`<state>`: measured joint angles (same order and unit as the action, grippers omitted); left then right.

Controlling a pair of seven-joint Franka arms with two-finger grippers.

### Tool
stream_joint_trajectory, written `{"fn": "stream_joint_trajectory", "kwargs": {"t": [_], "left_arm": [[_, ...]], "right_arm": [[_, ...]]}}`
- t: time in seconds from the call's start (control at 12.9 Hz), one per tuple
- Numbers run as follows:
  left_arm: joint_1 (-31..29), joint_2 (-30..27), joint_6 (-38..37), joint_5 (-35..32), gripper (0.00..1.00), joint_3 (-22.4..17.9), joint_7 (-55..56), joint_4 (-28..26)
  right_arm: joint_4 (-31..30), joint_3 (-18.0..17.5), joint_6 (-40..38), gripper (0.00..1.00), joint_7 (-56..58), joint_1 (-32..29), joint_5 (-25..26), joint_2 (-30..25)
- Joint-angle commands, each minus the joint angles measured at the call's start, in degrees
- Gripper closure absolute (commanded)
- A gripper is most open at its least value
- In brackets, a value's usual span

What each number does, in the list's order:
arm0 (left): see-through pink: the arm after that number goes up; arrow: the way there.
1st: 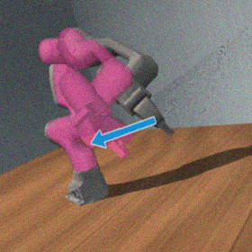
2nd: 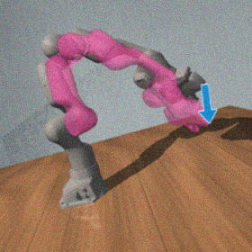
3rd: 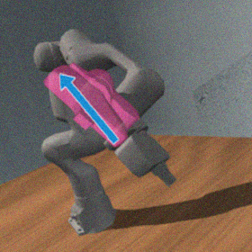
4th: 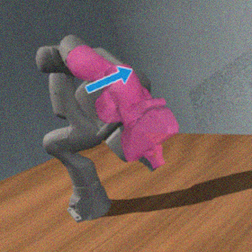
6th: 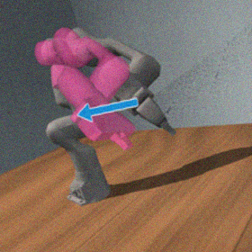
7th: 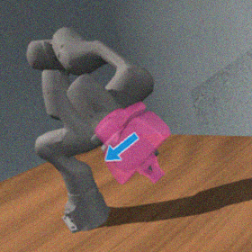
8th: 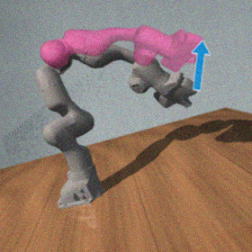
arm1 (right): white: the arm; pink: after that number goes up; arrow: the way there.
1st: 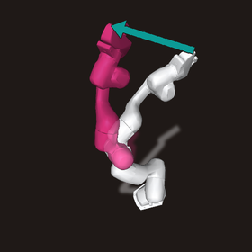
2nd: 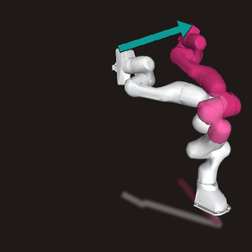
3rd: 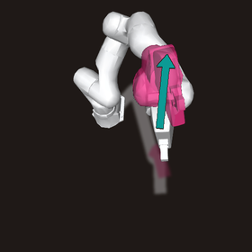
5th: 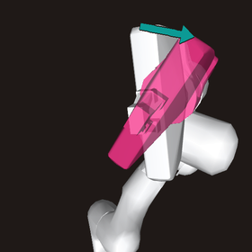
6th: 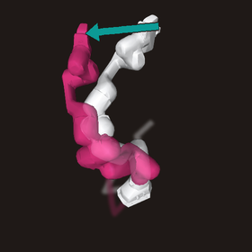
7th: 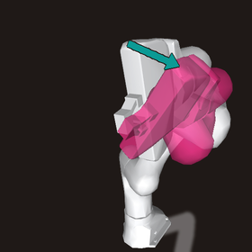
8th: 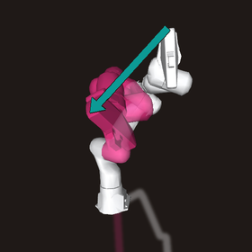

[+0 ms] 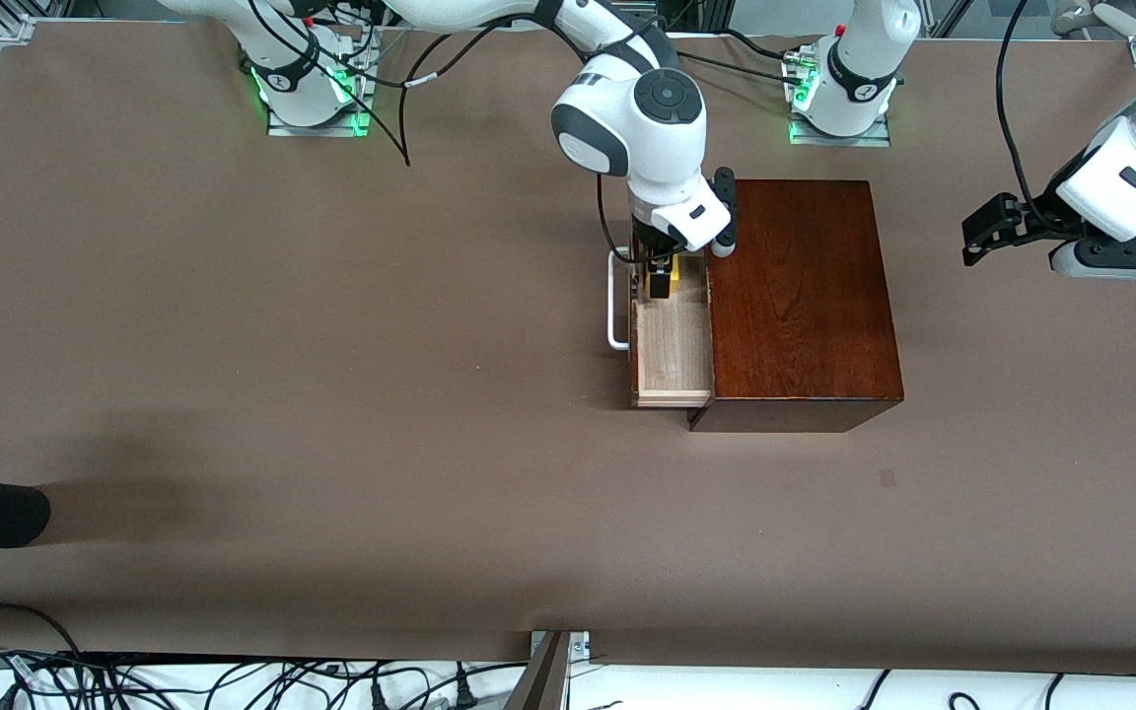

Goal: Open drawer, take yellow block, close drawer
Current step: 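Move the right gripper over the yellow cube in the drawer, then grasp the yellow cube with the right gripper and lift it out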

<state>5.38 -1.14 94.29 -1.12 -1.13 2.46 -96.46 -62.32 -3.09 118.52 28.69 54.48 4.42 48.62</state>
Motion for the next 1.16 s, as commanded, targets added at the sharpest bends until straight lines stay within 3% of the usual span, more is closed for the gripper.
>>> {"fn": "stream_joint_trajectory", "kwargs": {"t": [0.0, 0.15, 0.23, 0.31, 0.39, 0.77, 1.08], "left_arm": [[0.2, 0.1, -0.1, 0.6, 0.0, -0.3, -0.9, 0.6], [0.2, 0.1, -0.1, 0.6, 0.0, -0.3, -0.9, 0.6], [0.2, 0.1, -0.1, 0.6, 0.0, -0.3, -0.9, 0.6], [0.2, 0.1, -0.1, 0.6, 0.0, -0.3, -0.9, 0.6], [0.2, 0.1, 0.0, 0.6, 0.0, -0.3, -0.9, 0.6], [0.2, 0.1, -0.1, 0.5, 0.0, -0.3, -1.0, 0.6], [0.2, 0.1, -0.1, 0.6, 0.0, -0.2, -0.9, 0.6]], "right_arm": [[1.9, -0.1, 1.1, 0.0, 0.8, 0.2, 0.7, 2.3], [2.0, -0.1, 2.1, 0.03, 0.8, 0.2, 1.8, 3.1], [2.0, -0.1, 2.4, 0.23, 0.9, 0.1, 1.8, 3.2], [2.0, -0.1, 2.4, 0.57, 0.9, 0.1, 1.8, 3.2], [2.1, -0.1, 2.0, 0.98, 0.4, 0.1, 1.8, 3.0], [2.5, 0.8, -0.1, 1.0, -1.3, 0.1, 1.8, 0.3], [6.2, 0.6, -6.7, 1.0, -5.8, -0.1, 1.2, -4.1]]}}
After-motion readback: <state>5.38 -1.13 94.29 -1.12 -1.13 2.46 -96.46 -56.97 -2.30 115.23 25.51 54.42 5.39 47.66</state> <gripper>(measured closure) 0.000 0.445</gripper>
